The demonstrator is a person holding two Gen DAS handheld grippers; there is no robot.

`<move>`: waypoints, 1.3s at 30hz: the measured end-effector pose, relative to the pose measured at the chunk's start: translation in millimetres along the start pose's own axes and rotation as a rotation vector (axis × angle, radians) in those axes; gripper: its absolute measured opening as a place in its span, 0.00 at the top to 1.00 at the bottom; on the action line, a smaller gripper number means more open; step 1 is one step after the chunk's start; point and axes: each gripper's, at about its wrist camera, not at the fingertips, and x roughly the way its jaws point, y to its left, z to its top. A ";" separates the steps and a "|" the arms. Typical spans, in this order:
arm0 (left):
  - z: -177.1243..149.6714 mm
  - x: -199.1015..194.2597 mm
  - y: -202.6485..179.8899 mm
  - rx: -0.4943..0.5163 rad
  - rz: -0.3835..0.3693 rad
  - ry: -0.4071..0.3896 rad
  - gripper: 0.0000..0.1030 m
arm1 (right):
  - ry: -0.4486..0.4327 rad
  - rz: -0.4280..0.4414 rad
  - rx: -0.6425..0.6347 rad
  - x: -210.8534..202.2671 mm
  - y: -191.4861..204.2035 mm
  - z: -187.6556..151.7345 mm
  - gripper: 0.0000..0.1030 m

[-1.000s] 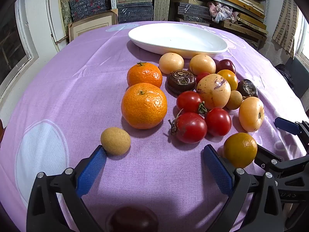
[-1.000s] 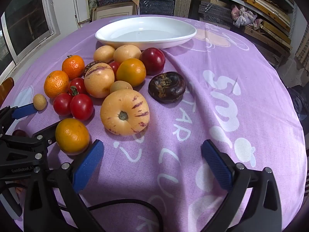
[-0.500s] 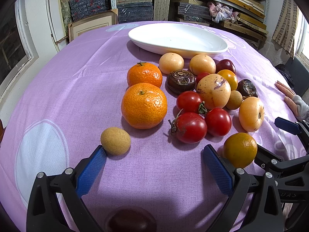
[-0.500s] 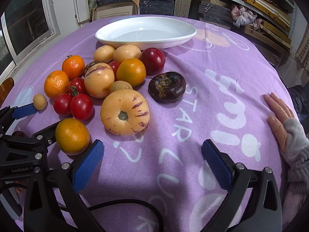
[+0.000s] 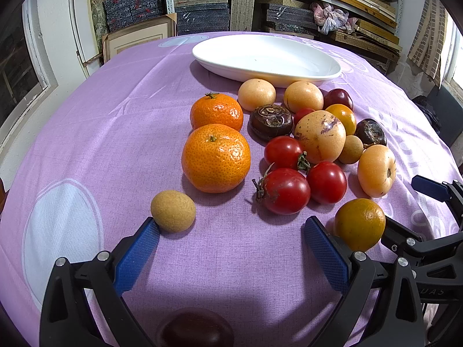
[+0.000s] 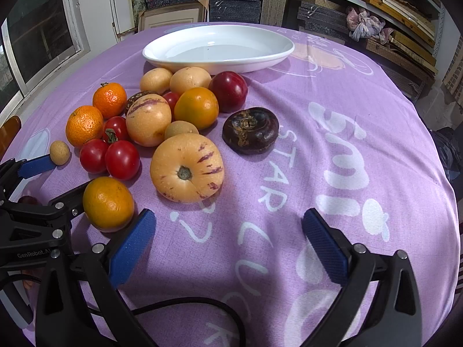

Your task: Organize fruits

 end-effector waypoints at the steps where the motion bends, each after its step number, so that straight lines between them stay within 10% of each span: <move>1: 0.0 0.0 0.0 0.000 0.000 0.000 0.03 | 0.000 0.000 0.000 0.0 0.0 0.0 0.04; 39: -0.5 -0.4 2.1 0.014 -0.007 0.000 0.03 | 0.006 0.013 -0.022 -2.7 0.6 1.0 0.04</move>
